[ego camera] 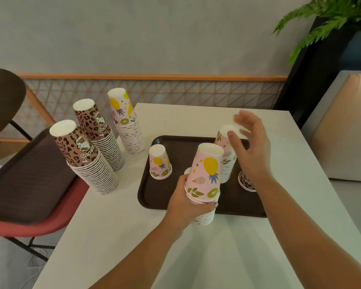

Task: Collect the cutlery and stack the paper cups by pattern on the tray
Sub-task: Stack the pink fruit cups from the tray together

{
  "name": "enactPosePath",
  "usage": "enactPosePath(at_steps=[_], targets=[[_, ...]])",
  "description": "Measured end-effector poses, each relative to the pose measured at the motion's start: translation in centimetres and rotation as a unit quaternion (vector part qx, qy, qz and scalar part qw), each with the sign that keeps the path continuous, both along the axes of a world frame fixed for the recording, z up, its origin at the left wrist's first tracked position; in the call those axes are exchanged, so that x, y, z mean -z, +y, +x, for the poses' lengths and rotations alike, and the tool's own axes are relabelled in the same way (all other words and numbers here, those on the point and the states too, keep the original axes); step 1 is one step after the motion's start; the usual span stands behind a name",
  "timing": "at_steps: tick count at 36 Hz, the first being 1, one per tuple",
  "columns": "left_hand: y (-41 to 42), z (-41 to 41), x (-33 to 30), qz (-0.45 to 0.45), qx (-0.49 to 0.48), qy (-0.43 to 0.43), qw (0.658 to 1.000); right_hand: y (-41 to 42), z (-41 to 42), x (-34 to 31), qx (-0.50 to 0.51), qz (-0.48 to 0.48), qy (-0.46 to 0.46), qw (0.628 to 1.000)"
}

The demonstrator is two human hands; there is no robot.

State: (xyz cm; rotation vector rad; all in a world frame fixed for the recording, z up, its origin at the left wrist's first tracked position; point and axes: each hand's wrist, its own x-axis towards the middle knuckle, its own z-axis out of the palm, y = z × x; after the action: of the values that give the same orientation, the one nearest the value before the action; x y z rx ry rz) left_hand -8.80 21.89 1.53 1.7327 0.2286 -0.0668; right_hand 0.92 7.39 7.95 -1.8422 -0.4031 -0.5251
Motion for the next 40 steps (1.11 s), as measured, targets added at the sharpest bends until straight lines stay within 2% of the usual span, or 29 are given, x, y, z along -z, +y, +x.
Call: enactPosePath(at_steps=[5, 9, 26, 31, 36, 40], targets=[[-0.1, 0.0, -0.2, -0.029, -0.009, -0.002, 1.0, 0.5, -2.2, -0.4, -0.173, -0.081, 0.101, 0.976], [-0.2, 0.1, -0.8, -0.032, -0.003, -0.004, 0.999, 1.0, -3.0, 0.5, -0.202, -0.092, 0.161, 0.962], [-0.6, -0.6, 0.5, -0.008, 0.012, 0.033, 0.999, 1.2, -2.5, 0.7, -0.096, -0.041, 0.149, 0.983], [-0.6, -0.6, 0.8, 0.003, 0.012, 0.044, 0.999, 1.0, -1.1, -0.7, -0.028, 0.031, 0.131, 0.991], [-0.4, -0.6, 0.7, 0.002, 0.008, 0.048, 0.999, 0.3, 1.9, -2.9, 0.05, 0.155, 0.104, 0.981], [-0.3, -0.6, 0.4, -0.001, 0.009, 0.049, 0.999, -0.6, 4.6, -3.8, 0.097, 0.158, 0.063, 0.981]])
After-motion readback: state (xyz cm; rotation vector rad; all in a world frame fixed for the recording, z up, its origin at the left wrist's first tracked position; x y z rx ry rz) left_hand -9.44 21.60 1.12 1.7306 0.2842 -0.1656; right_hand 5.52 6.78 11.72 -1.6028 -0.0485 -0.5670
